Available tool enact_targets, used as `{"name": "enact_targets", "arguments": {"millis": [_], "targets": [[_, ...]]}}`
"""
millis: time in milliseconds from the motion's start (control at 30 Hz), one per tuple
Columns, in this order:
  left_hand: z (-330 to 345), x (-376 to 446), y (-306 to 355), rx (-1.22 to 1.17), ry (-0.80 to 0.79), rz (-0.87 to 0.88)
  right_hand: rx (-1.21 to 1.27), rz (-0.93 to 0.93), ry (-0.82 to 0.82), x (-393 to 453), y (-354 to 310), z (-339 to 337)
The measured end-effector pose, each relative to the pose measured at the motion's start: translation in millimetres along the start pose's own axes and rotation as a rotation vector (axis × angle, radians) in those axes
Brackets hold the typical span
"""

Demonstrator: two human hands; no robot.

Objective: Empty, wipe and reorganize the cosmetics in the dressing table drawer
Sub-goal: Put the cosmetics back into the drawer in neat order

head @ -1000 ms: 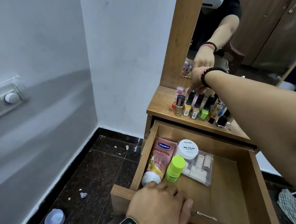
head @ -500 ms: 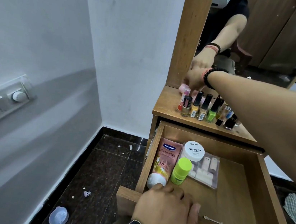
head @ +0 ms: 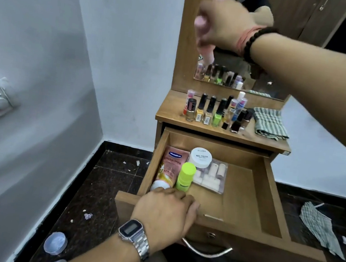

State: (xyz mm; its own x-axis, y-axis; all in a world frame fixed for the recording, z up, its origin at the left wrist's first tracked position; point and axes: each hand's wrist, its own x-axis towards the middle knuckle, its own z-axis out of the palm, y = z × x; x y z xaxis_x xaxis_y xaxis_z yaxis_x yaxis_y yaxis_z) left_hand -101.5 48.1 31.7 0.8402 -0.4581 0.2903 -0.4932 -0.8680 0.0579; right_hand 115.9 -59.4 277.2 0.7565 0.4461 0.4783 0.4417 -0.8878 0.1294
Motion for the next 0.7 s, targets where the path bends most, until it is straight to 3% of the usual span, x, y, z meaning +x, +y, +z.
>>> {"name": "enact_targets", "arguments": {"millis": [100,200,300,467,700], "targets": [[-3,0,1,0.031,-0.015,0.002,0.162,0.035,0.115,-45,-4,-39],[-6,-2,3,0.031,-0.034,-0.013,0.254,0.085,0.078,-105,-2,-58],[-4,-4,3,-0.010,0.007,-0.009,0.301,0.202,-0.050,-166,11,-48],[3,-3,1,0.016,0.039,0.019,0.461,0.500,-0.375,-237,39,31],[-5,-2,3,0.080,0.073,0.019,0.406,0.758,-0.731,-252,51,119]]}}
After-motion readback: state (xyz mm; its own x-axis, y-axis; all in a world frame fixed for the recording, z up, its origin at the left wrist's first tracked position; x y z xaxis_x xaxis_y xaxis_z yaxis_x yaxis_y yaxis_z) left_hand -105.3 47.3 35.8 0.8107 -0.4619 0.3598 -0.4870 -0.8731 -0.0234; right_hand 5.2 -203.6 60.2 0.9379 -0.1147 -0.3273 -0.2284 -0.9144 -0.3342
